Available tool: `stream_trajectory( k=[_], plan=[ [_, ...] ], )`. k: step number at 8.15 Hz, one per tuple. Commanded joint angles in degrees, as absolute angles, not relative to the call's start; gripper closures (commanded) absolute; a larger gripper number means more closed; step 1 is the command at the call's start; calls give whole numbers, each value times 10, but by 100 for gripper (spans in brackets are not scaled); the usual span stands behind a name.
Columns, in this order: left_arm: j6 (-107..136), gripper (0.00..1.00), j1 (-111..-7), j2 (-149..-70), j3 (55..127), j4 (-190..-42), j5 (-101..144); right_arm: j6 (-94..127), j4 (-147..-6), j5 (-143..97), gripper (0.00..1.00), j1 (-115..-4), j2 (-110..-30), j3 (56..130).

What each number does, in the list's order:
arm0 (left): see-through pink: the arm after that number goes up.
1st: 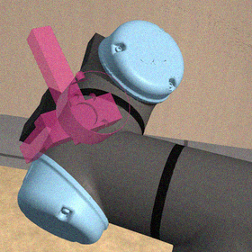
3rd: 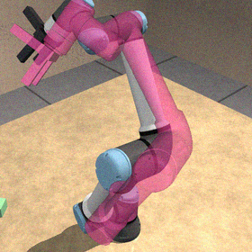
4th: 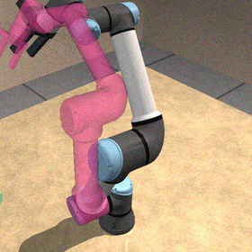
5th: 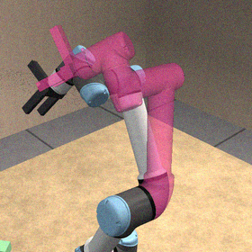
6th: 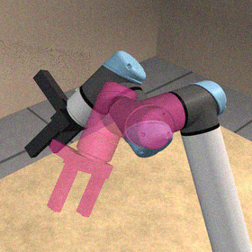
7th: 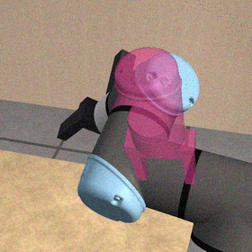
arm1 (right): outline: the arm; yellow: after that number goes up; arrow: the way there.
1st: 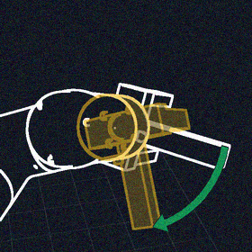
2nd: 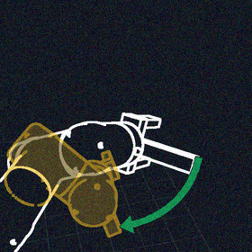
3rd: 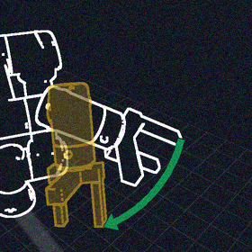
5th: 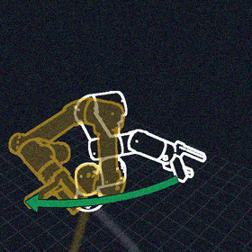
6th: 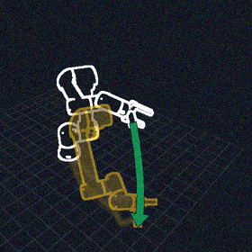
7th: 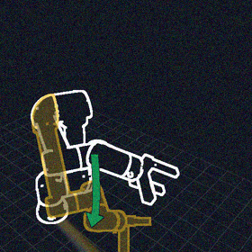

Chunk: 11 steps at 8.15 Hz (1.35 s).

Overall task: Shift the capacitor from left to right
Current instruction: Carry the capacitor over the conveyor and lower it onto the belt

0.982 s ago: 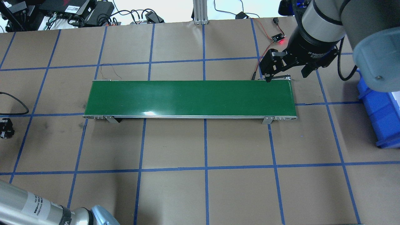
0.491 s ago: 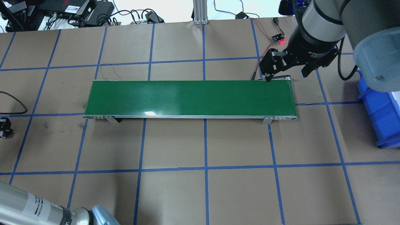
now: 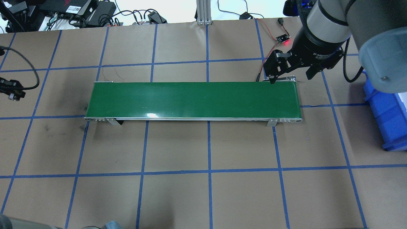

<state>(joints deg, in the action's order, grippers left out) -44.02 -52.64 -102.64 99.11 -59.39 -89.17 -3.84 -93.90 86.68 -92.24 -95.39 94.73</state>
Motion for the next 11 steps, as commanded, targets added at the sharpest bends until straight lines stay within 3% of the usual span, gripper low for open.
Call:
stream_trajectory(
  k=[1, 3, 8, 11],
  plan=[
    [-345, 100, -649, -1005, 991, -595, -869, -40, -938, 875, 0, -922, -938, 948],
    [-277, 100, -715, -1017, 993, -596, -870, -40, -941, 875, 0, -922, -907, 949],
    [-250, 100, -728, -1102, 993, -597, -879, -39, -1100, 880, 0, -916, -745, 950],
    [-213, 100, -728, -1121, 996, -604, -878, -38, -1103, 944, 0, -914, -735, 954]
  ],
)
